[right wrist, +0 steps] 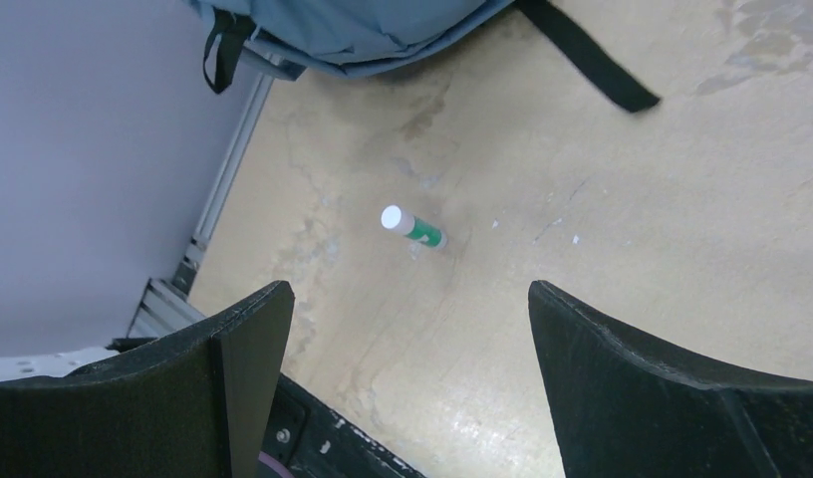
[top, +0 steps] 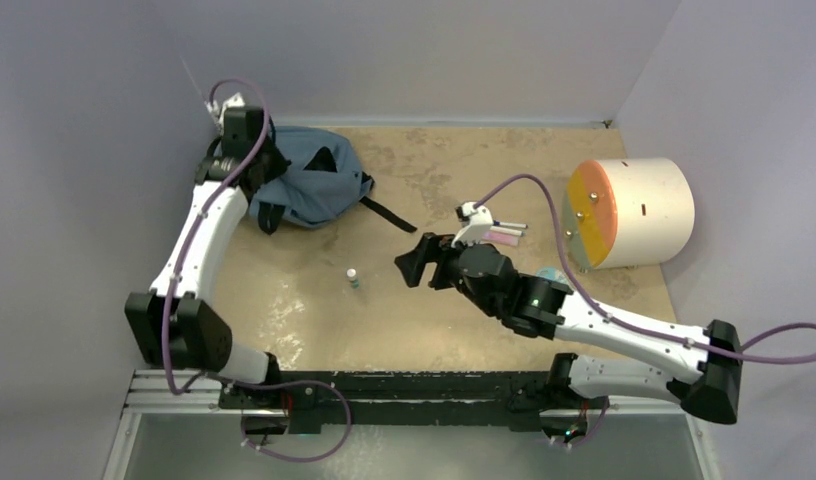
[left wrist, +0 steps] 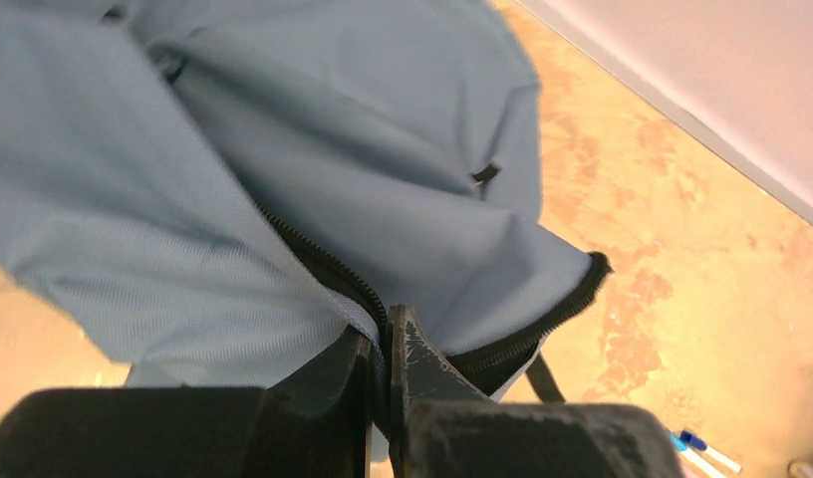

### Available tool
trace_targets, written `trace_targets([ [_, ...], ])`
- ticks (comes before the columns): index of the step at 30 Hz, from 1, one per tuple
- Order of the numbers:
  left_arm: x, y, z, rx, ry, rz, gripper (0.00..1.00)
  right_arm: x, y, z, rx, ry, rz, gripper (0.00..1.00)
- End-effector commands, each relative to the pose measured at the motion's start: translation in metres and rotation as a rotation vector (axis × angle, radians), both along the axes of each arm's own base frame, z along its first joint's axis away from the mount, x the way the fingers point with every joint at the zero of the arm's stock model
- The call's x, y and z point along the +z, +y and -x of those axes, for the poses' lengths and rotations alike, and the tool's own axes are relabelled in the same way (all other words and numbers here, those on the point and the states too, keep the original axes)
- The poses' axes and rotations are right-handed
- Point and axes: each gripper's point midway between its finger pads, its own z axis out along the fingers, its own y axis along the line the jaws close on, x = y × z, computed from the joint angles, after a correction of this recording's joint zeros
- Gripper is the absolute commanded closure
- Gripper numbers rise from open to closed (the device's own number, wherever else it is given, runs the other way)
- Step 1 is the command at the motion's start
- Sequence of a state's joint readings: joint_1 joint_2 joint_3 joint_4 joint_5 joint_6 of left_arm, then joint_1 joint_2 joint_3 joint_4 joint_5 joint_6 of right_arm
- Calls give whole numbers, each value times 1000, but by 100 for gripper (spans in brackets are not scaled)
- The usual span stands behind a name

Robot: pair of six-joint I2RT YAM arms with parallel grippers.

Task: Pack the student bag
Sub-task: Adjust the student bag at the center of the board.

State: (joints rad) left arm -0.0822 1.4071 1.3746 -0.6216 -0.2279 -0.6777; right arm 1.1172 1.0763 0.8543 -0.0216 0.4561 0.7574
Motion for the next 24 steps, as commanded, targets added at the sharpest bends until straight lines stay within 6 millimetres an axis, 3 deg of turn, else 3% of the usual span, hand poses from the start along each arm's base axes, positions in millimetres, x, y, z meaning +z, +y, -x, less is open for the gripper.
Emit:
trace_targets([
  [1, 109, -38, -75, -354, -318, -131, 100, 9, -28, -4, -101, -19, -16, 11],
  [6, 134, -75, -118, -581, -330, -128, 100, 10, -45, -2, -138, -27, -2, 11],
  [10, 153, -122, -132, -781, -406, -170, 100, 9, -59, 0, -167, -22, -7, 11],
  [15, 146, -207, -109, -1016, -452, -173, 100, 7, -75, 3, -212, -20, -41, 11],
  [19, 140, -271, -70, -1205, -451, -87, 100, 6, -84, 2, -252, -15, -62, 11],
  [22, 144, -299, -40, -1304, -460, -60, 100, 5, -89, 1, -280, -8, -71, 11],
  [24, 150, -304, -23, -1344, -463, -48, 100, 4, -91, 1, -295, -2, -73, 11],
])
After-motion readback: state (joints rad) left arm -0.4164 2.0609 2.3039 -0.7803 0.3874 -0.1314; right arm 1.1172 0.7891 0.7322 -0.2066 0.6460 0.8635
